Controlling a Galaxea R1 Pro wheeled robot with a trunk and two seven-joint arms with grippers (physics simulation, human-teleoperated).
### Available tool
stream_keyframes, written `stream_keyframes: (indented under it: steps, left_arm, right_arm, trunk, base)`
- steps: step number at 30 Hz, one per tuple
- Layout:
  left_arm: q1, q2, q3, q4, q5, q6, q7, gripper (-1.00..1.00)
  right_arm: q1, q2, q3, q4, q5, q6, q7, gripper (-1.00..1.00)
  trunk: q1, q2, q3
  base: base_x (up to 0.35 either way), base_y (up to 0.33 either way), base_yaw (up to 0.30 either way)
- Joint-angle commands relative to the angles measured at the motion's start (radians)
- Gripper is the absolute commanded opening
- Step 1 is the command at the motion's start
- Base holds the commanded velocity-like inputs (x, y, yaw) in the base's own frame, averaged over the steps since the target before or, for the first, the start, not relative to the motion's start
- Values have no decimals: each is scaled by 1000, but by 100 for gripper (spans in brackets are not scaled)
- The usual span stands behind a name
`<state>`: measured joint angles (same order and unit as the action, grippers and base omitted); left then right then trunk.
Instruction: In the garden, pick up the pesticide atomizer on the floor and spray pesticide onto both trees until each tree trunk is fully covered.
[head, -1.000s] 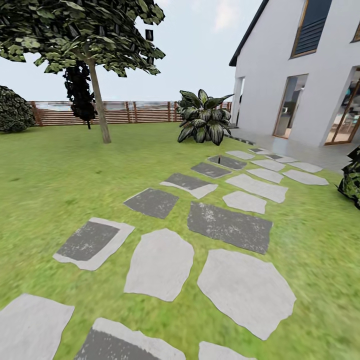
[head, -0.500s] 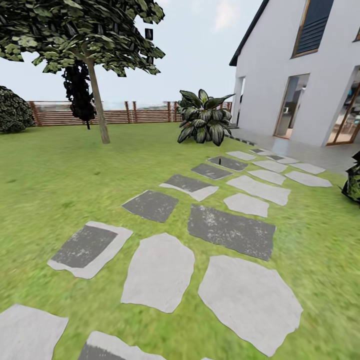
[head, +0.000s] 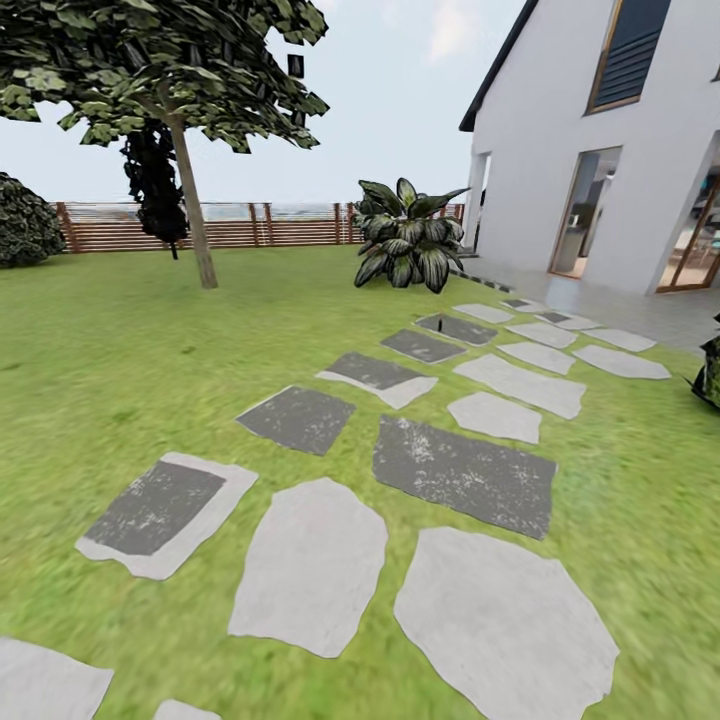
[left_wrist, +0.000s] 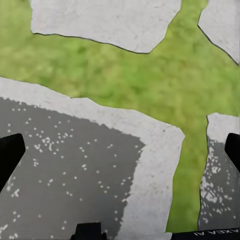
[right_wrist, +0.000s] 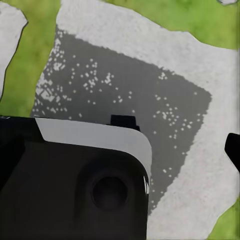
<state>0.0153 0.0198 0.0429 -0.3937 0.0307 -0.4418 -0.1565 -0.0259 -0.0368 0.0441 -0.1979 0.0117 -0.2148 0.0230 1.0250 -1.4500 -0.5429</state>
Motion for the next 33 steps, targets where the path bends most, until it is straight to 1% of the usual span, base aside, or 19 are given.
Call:
stream_keyframes:
  steps: [1,10,18,33]
  left_arm:
    - [0,0,0,0,0,0,0,100]
    - [0,0,0,0,0,0,0,100]
    - [0,0,0,0,0,0,0,100]
    - [0,0,0,0,0,0,0,100]
  right_arm:
    - [0,0,0,0,0,0,0,100]
    - [0,1,0,0,-1,0,0,100]
    - [0,2,0,0,-1,0,0,100]
    - [0,2,-1,0,-1,0,0,100]
  trunk:
    - [0,0,0]
    - [0,0,0]
    - [0,0,0]
    - [0,0,0]
  base:
    - [298,-85,-20]
    - [303,-81,-135]
    - [335,-16,-133]
    - [344,-1,-69]
